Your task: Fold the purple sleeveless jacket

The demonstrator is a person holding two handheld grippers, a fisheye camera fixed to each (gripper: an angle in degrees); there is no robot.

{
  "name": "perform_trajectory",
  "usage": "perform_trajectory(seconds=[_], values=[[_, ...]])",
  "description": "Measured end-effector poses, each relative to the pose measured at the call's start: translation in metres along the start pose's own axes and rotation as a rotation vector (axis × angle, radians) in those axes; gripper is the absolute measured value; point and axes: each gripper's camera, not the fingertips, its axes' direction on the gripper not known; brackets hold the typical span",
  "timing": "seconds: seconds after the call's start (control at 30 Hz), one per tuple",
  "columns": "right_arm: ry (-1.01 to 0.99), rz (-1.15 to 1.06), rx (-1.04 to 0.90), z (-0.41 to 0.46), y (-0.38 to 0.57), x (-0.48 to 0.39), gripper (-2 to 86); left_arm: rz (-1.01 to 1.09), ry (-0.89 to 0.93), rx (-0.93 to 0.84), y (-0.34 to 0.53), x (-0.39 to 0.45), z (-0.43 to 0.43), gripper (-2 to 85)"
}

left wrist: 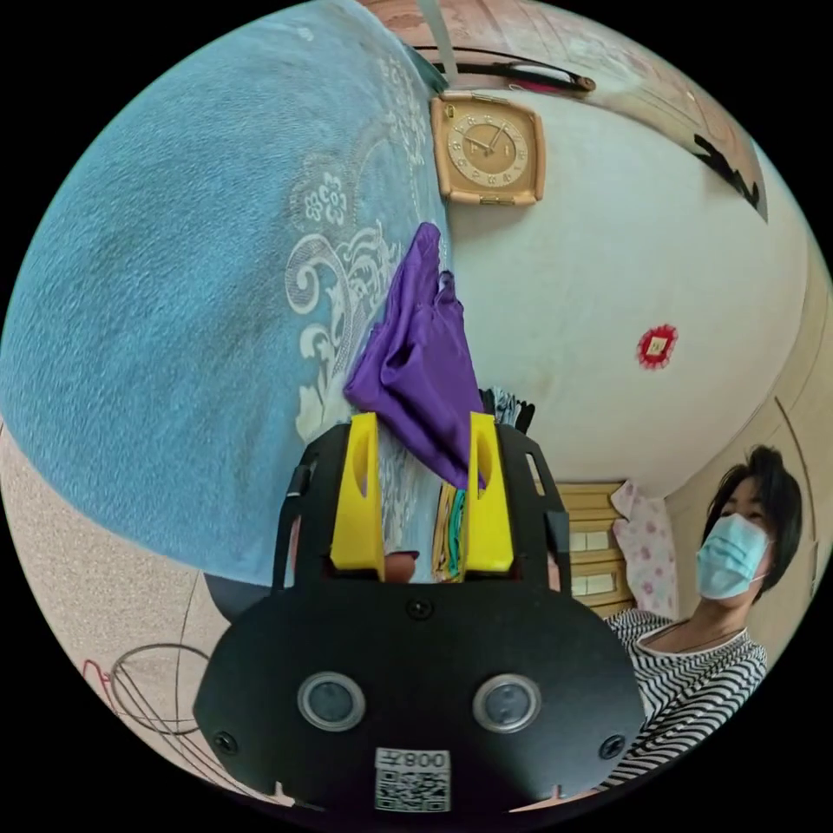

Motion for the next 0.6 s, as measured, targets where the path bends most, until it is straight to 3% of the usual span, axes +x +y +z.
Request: perform_trajectory(seconds=[0.33,0.6], values=[[0.003,0.003,0.006,-0.070,0.014,0.000,2.2,-0.077,0.088,0.061,-0.020,-0.003,-0.016,5.1],[0.004,-0.002,0.047,-0.157,0.058,-0.020,2.2,0.002,0.123,0.054,0.013,0.051,-0.037,2.8]])
